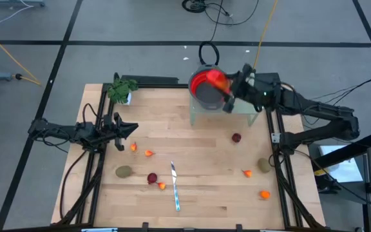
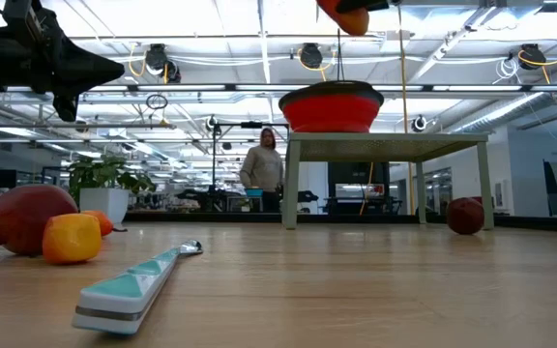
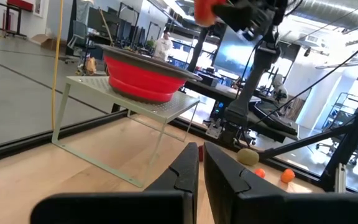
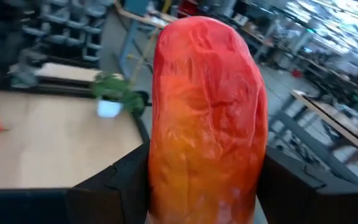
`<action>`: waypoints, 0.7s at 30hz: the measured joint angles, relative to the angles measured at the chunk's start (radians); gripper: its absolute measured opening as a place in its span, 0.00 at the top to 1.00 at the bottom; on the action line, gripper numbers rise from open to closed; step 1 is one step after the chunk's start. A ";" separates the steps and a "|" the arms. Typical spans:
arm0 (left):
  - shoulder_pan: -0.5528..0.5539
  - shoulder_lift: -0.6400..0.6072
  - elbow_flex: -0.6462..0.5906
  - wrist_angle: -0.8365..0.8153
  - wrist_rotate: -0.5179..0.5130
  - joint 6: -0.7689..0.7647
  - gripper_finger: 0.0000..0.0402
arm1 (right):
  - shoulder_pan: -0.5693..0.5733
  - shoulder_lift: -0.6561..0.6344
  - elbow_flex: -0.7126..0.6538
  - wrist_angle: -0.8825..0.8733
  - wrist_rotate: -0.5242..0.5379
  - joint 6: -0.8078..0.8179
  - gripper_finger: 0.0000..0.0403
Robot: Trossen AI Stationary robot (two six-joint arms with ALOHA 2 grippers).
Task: Pick & Place Fruit
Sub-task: Put the mango into the red strainer bowl on the shelf
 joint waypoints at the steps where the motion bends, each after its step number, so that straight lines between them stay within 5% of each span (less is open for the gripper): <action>1: 0.000 0.000 0.000 0.000 0.000 0.000 0.94 | -0.018 0.012 0.016 -0.002 0.000 0.001 0.44; 10: 0.000 0.000 0.000 -0.002 0.000 0.004 0.94 | -0.123 0.158 0.160 -0.034 -0.010 0.086 0.41; 21: 0.000 0.000 0.000 -0.006 0.000 0.005 0.94 | -0.224 0.278 0.180 -0.156 -0.175 0.209 0.40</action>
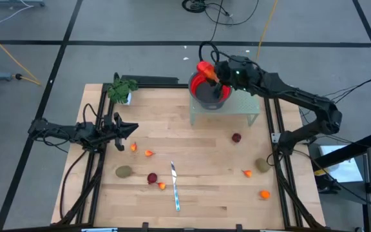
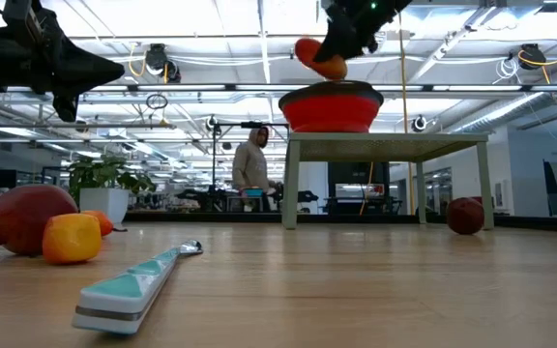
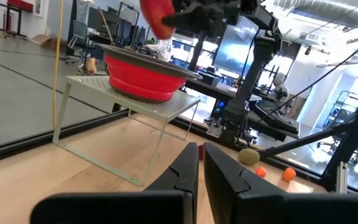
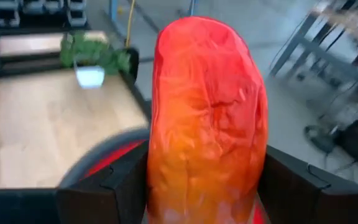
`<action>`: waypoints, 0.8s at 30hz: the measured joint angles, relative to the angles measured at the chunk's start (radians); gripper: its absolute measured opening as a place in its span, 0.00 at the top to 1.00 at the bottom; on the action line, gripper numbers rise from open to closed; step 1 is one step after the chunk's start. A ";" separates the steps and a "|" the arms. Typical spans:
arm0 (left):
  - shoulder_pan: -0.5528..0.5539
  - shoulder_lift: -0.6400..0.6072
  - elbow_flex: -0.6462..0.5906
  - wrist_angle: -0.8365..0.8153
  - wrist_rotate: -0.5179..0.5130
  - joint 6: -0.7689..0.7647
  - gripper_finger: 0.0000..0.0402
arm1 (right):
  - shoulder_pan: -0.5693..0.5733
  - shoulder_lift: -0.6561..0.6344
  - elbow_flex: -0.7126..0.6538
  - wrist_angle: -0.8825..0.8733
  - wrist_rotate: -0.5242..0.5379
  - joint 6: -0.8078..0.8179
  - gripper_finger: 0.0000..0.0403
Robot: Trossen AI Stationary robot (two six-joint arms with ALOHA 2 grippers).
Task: Pick & Place Fruit
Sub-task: Put the mango into the red strainer bowl on the shelf
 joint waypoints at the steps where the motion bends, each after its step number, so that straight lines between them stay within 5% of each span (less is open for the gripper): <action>1: 0.000 0.000 0.000 -0.001 0.000 0.000 0.94 | -0.005 0.010 0.000 -0.006 -0.012 0.005 0.40; 10: 0.000 0.000 0.000 -0.030 0.000 -0.001 0.94 | -0.032 0.068 0.000 -0.101 -0.116 0.029 0.40; 24: 0.000 0.000 0.000 -0.049 0.000 -0.002 0.94 | -0.035 0.076 0.000 -0.241 -0.119 0.028 0.40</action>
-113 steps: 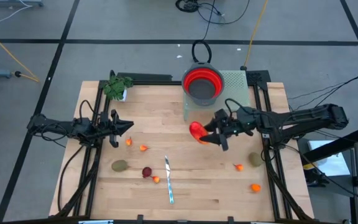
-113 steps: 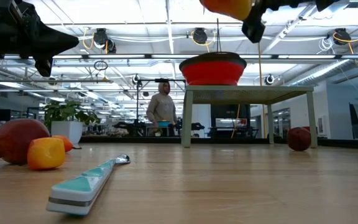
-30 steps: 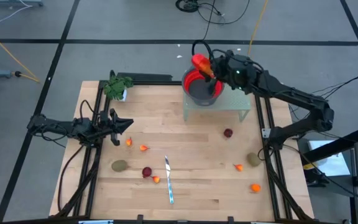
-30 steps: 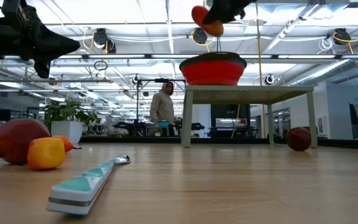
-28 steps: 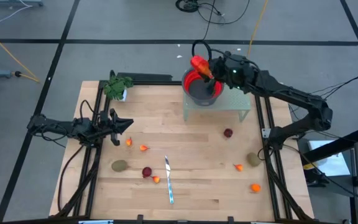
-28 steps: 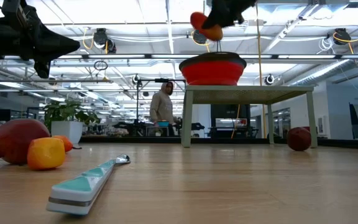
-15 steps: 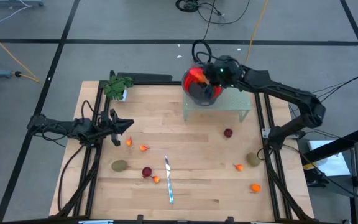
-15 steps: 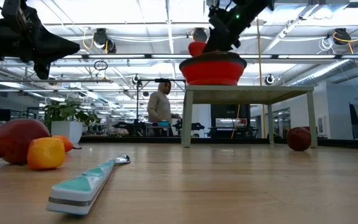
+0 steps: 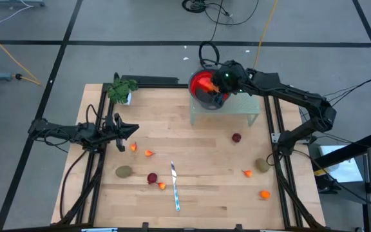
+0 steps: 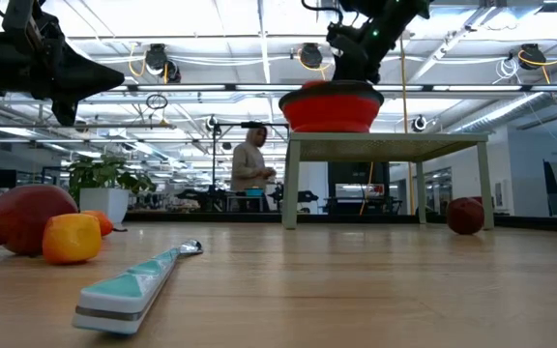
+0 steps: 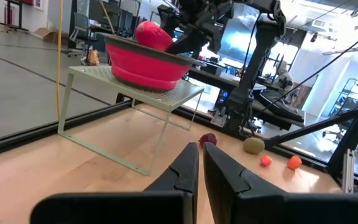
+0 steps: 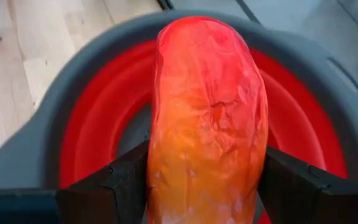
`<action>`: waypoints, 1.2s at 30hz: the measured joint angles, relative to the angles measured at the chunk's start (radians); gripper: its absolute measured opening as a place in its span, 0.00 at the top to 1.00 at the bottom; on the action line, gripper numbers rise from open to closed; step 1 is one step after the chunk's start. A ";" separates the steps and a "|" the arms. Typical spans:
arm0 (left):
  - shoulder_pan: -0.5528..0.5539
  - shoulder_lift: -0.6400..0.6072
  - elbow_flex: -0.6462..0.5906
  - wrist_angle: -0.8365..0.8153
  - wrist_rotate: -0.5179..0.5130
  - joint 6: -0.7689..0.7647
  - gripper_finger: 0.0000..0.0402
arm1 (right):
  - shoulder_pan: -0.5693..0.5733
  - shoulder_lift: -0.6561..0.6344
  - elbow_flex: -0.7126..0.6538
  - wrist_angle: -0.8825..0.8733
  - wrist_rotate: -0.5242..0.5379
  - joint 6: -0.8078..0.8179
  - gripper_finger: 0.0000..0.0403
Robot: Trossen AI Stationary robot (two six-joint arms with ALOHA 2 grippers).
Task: Pick & Place Fruit
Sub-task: Put the mango into the red strainer bowl on the shelf
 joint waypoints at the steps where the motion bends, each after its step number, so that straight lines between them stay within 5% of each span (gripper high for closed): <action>1: 0.000 0.000 0.000 0.000 0.000 0.000 0.94 | 0.000 0.000 0.000 -0.004 0.000 0.000 0.40; 36: 0.000 0.000 0.000 0.002 0.000 0.000 0.94 | -0.060 0.024 0.000 -0.006 -0.114 0.051 0.40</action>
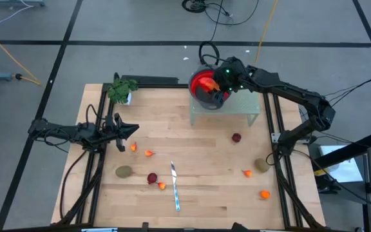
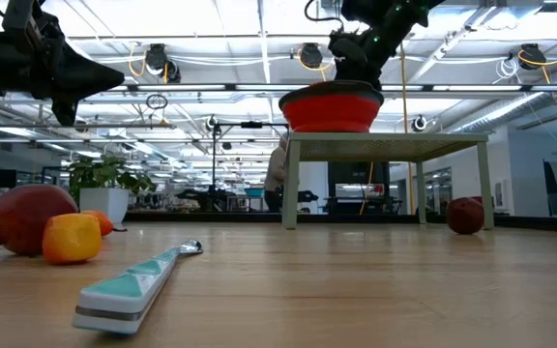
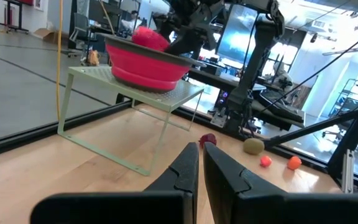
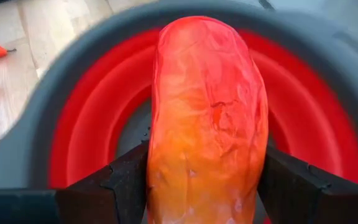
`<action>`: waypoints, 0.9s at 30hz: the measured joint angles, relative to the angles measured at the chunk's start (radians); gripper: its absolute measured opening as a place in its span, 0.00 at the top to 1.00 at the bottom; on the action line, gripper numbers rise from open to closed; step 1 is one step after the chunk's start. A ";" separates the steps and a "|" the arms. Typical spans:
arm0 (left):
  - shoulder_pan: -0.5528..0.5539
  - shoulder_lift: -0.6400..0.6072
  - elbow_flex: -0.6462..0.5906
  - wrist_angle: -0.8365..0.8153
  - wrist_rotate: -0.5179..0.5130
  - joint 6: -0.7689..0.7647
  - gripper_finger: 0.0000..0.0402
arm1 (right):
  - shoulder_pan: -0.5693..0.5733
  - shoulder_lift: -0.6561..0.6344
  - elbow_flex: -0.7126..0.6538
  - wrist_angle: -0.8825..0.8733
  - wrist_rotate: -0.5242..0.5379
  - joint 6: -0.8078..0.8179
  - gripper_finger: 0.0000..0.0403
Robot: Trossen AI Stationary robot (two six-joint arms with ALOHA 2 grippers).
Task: Pick & Place Fruit
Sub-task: Put the mango into the red strainer bowl on the shelf
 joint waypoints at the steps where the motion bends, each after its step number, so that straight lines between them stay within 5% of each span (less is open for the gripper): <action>1: 0.000 0.000 0.000 0.001 0.000 -0.001 0.94 | -0.003 0.008 -0.001 -0.007 -0.009 -0.002 0.40; 27: 0.000 0.000 0.000 0.001 0.004 -0.002 0.94 | -0.012 0.028 -0.002 -0.031 -0.042 -0.041 0.39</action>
